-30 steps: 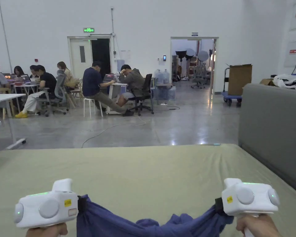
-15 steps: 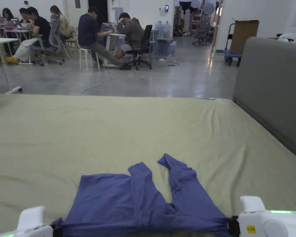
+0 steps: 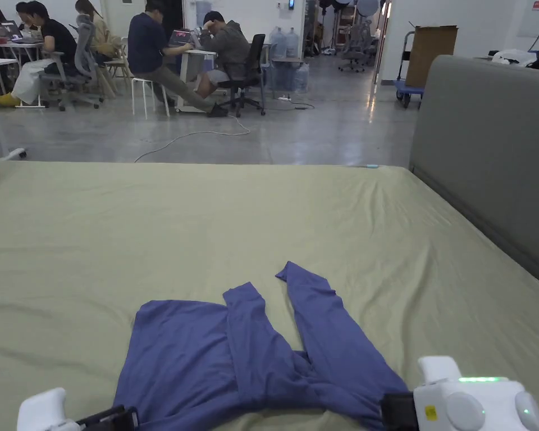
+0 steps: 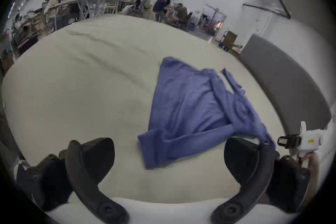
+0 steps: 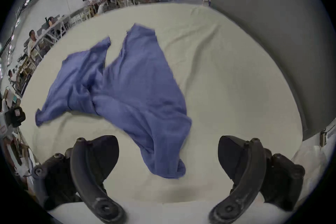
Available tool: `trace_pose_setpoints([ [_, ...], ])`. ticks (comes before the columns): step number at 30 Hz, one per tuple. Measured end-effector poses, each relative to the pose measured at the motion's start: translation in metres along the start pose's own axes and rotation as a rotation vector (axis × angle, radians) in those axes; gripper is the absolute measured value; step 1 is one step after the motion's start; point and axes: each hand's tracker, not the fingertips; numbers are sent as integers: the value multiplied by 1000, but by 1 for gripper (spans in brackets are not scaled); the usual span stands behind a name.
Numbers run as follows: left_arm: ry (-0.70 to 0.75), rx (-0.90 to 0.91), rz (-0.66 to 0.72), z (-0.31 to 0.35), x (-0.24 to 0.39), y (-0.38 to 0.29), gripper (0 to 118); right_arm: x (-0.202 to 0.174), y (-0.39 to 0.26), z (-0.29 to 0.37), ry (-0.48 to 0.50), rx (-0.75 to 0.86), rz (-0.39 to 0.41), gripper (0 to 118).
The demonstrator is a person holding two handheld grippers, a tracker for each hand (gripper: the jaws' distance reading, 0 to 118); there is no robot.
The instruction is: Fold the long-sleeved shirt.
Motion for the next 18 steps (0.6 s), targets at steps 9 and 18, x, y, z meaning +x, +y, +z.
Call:
trace_pose_setpoints([
  [9,13,42,-138,16,68,38,0,-2,25,22,30,87,-76,0],
  [18,-22,-9,-132,-20,67,61,0,-37,53,-7,119,44,42,0],
])
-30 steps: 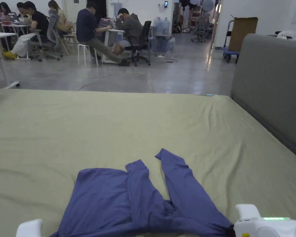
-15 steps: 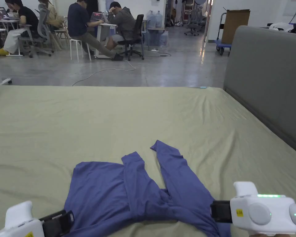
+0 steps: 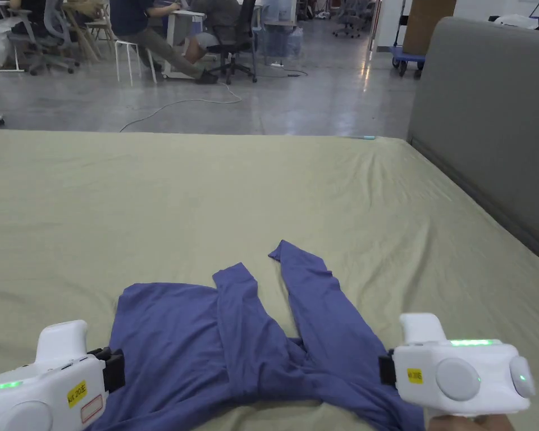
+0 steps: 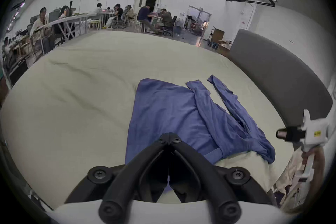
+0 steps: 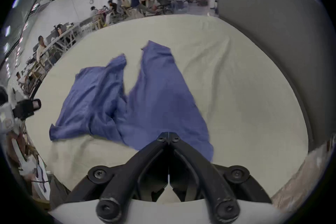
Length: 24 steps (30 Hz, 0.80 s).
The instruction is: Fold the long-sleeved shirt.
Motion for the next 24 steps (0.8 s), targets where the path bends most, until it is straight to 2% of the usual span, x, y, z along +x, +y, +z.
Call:
trace_pose_setpoints([
  [1,3,4,-6,-5,0,-7,0,-9,16,-5,20,18,21,0],
  [2,4,-3,0,-10,-3,-8,0,-22,39,-15,36,33,48,11],
  [3,7,-7,3,-16,-7,-7,0,-36,62,-29,54,46,77,33],
  [4,5,-14,9,-22,-11,-4,0,-50,84,-44,74,50,97,33],
  [6,18,-23,14,-31,-9,-3,0,-81,131,-84,122,8,144,49],
  [7,21,-28,16,-36,-11,0,0,-96,151,-105,138,-7,156,72],
  [8,22,-34,18,-40,-13,4,0,-109,170,-127,161,-24,162,75],
  [12,14,-67,42,-59,-36,12,0,-150,219,-212,153,-127,190,75],
  [16,20,-66,53,-59,-43,2,0,-168,231,-275,80,-190,155,72],
  [17,33,-66,50,-50,-32,-5,0,-171,228,-286,78,-226,141,65],
  [19,46,-66,56,-50,-36,-9,0,-176,219,-297,70,-322,166,37],
  [20,49,-69,56,-50,-38,-9,0,-179,218,-288,62,-252,174,28],
  [21,52,-69,52,-48,-35,-11,0,-180,220,-283,66,-250,175,4],
  [24,60,-71,54,-48,-35,-12,0,-177,221,-256,72,-198,213,1],
])
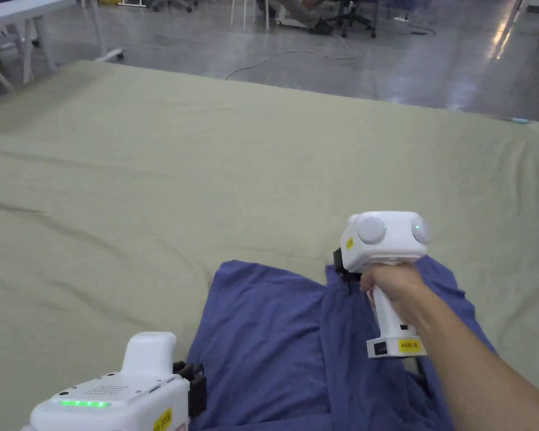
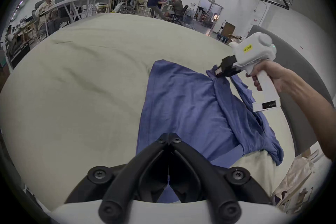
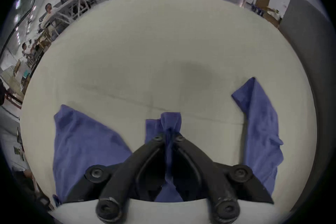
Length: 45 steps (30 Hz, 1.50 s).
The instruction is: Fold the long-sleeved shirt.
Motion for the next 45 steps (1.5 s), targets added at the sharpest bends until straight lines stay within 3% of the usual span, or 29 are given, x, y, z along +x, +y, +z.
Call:
trace_pose_setpoints([
  [6,-10,16,6,10,-1,-6,0,16,-83,137,180,256,12,1],
  [8,-13,22,11,16,-2,-6,0,18,-128,178,202,300,35,1],
  [13,35,55,15,37,-2,-10,0,20,-255,250,216,306,-12,1],
  [15,24,62,37,45,-1,-11,0,17,-302,251,207,247,-81,1],
  [22,5,71,7,79,23,-20,0,0,-397,184,189,-33,-126,1],
  [25,-5,74,-22,91,30,-24,0,0,-411,190,179,-6,-139,3],
  [26,-5,74,-28,94,31,-24,0,2,-406,201,194,40,-173,11],
  [27,-7,74,-34,97,32,-24,0,6,-403,216,189,68,-192,30],
  [28,-9,75,-38,99,34,-23,0,9,-399,229,187,107,-200,74],
  [29,-11,79,-39,100,33,-22,0,13,-394,244,179,158,-201,103],
  [30,-12,84,-40,102,34,-21,0,19,-388,259,144,217,-203,117],
  [31,-15,88,-42,104,35,-21,0,28,-386,273,131,278,-214,117],
  [33,-22,86,-51,103,36,-19,0,46,-375,294,54,381,-277,116],
  [34,-18,81,-58,101,37,-19,0,54,-369,299,0,379,-296,105],
  [35,-14,77,-66,100,38,-20,0,64,-368,298,-55,364,-310,73],
  [36,-11,73,-72,98,40,-21,0,71,-365,296,-104,346,-312,16],
  [37,-10,65,-77,93,39,-21,0,76,-363,291,-144,327,-304,0],
  [39,-3,52,-80,84,39,-23,4,86,-363,269,-227,277,-313,0],
  [40,7,43,-86,80,39,-24,9,89,-364,262,-207,257,-307,0],
  [42,97,-10,-113,67,34,-23,27,93,-373,255,-122,240,-375,0],
  [43,103,-23,-117,61,32,-25,76,95,-381,253,-108,236,-400,0],
  [44,98,-39,-120,54,27,-28,107,95,-385,252,-113,235,-391,0],
  [45,115,-62,-103,46,22,-30,118,93,-387,250,-114,228,-387,0],
])
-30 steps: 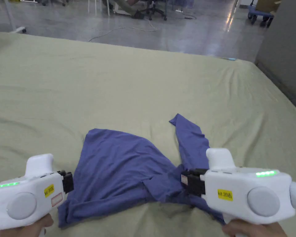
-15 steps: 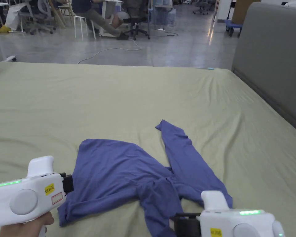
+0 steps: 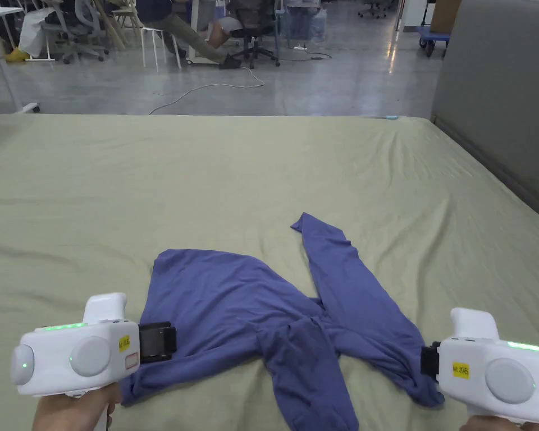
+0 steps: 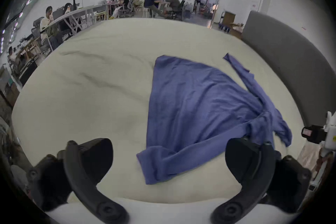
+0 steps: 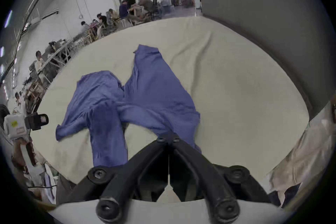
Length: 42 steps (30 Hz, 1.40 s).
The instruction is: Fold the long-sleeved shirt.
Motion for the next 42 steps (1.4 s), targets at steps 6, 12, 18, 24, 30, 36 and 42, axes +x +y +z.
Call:
trace_pose_setpoints([
  [6,115,-165,-12,-59,-15,-18,114,9,-14,-13,11,-49,-31,0],
  [12,-2,-75,4,-49,-15,-22,4,13,-11,-16,-21,-52,-35,0],
  [18,-3,-31,-46,-33,-9,-9,4,17,-1,-28,-53,-45,-48,72],
  [24,-5,-12,-40,-13,3,-6,4,5,3,-70,-80,-124,14,52],
  [30,-24,1,-36,-4,6,1,4,0,14,-88,-78,-183,102,5],
  [36,-95,157,-10,21,10,68,4,1,105,-42,-32,47,116,4],
  [42,-164,305,-21,48,27,216,4,-42,264,-4,-87,253,342,4],
])
